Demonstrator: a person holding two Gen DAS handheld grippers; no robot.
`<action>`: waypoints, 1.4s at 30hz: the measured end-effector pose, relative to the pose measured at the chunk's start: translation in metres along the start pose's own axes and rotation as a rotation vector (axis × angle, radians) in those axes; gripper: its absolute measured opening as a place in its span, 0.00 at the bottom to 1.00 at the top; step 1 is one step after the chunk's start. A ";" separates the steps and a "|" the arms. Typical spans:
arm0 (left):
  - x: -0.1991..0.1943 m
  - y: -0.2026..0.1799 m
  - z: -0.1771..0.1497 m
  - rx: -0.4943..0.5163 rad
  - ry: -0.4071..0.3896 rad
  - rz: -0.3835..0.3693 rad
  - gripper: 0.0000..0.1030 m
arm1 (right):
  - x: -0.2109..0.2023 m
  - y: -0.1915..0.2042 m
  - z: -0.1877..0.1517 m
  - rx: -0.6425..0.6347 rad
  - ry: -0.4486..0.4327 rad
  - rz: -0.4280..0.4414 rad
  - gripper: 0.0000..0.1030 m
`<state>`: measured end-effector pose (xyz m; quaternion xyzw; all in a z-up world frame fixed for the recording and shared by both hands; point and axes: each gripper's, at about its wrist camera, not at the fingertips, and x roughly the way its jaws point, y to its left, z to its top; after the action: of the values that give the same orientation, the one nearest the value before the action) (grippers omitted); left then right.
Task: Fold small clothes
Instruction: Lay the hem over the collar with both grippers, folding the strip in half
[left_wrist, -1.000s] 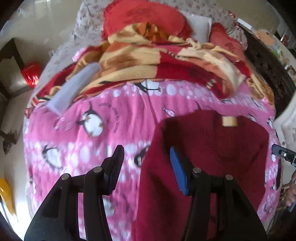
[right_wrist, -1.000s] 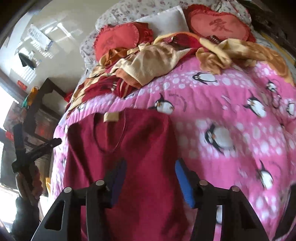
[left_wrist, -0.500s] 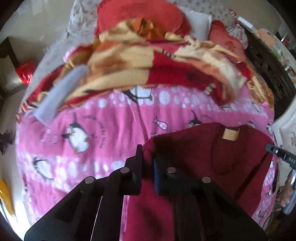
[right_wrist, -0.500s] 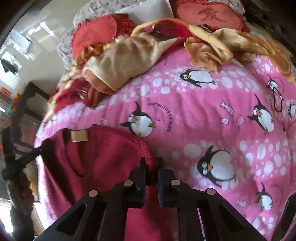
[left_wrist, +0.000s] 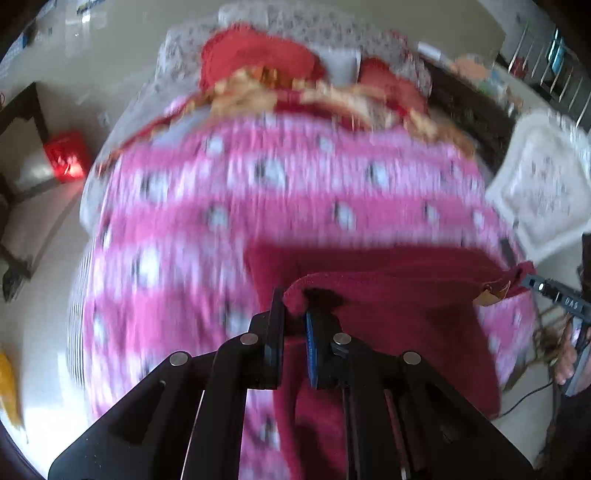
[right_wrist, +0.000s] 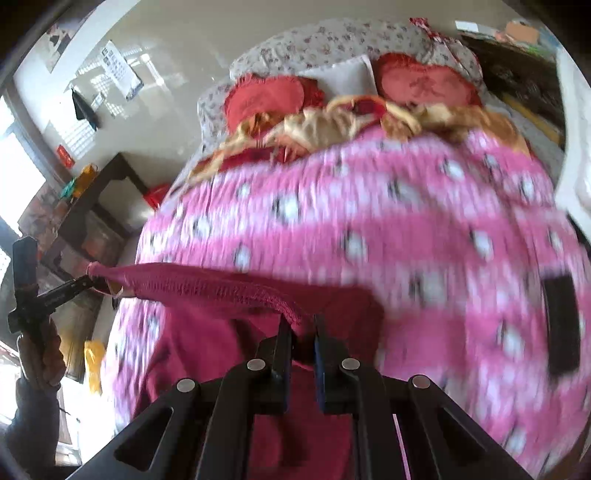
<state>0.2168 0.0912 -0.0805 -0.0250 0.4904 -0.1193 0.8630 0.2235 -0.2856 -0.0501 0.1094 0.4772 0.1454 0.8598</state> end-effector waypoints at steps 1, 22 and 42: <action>0.006 0.002 -0.017 -0.021 0.029 -0.013 0.08 | 0.001 0.001 -0.017 0.006 0.015 -0.004 0.09; -0.008 0.020 -0.142 -0.360 0.152 -0.294 0.46 | -0.006 0.001 -0.165 0.231 0.155 0.062 0.49; 0.001 0.017 -0.105 -0.409 0.155 -0.250 0.06 | 0.018 -0.028 -0.143 0.429 0.167 0.186 0.05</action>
<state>0.1308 0.1152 -0.1384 -0.2505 0.5619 -0.1252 0.7783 0.1146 -0.2984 -0.1475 0.3204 0.5545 0.1278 0.7573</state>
